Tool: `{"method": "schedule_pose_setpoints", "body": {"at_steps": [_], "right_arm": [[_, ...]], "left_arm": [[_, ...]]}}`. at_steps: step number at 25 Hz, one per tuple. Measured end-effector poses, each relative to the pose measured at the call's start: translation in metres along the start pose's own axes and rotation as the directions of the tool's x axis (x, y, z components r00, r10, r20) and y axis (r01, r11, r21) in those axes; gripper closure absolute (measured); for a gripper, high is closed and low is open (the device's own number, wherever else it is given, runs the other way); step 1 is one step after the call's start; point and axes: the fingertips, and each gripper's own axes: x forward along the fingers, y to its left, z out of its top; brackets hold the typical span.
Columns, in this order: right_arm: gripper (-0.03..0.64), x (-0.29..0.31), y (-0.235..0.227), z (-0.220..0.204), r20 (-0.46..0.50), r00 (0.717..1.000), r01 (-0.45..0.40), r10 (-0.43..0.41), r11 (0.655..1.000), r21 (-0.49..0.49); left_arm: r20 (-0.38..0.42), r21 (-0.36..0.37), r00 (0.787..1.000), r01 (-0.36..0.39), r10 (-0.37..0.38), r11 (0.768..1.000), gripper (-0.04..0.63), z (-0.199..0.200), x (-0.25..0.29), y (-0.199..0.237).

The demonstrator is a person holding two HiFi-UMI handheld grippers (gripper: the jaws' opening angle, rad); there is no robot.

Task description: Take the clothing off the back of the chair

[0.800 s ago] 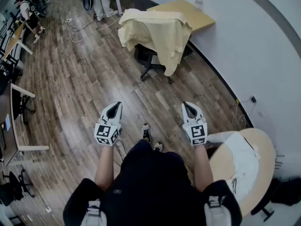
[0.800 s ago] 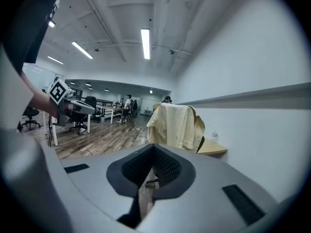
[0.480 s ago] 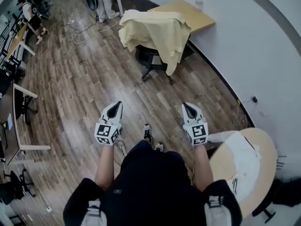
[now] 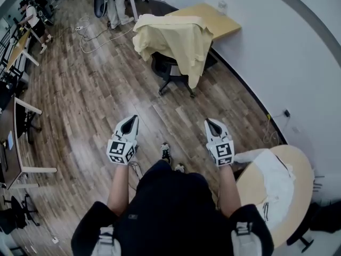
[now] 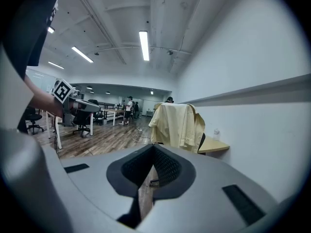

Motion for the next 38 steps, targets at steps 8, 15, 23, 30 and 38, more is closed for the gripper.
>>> {"method": "schedule_pose_setpoints", "body": {"at_steps": [8, 15, 23, 30, 38], "right_arm": [[0.623, 0.006, -0.004, -0.003, -0.026, 1.000, 0.010, -0.010, 1.000, 0.001], [0.623, 0.021, -0.005, 0.006, -0.026, 1.000, 0.005, -0.006, 0.999, -0.032], [0.623, 0.041, -0.007, 0.013, -0.046, 0.999, -0.005, 0.002, 0.998, -0.062], [0.623, 0.060, -0.022, 0.018, -0.062, 0.998, 0.014, -0.019, 0.997, -0.080], [0.623, 0.083, -0.039, 0.018, -0.081, 0.996, 0.043, -0.049, 0.996, -0.081]], "left_arm": [[-0.003, -0.005, 1.000, 0.009, -0.009, 1.000, 0.594, 0.000, 0.008, 0.003], [-0.002, -0.012, 1.000, 0.005, -0.005, 1.000, 0.594, 0.004, 0.016, 0.019], [0.000, -0.022, 1.000, 0.006, -0.006, 1.000, 0.594, 0.006, 0.028, 0.034], [-0.002, -0.023, 1.000, 0.015, -0.015, 1.000, 0.594, 0.009, 0.049, 0.051], [-0.017, -0.022, 0.999, 0.040, -0.041, 0.999, 0.594, 0.007, 0.078, 0.067]]}}
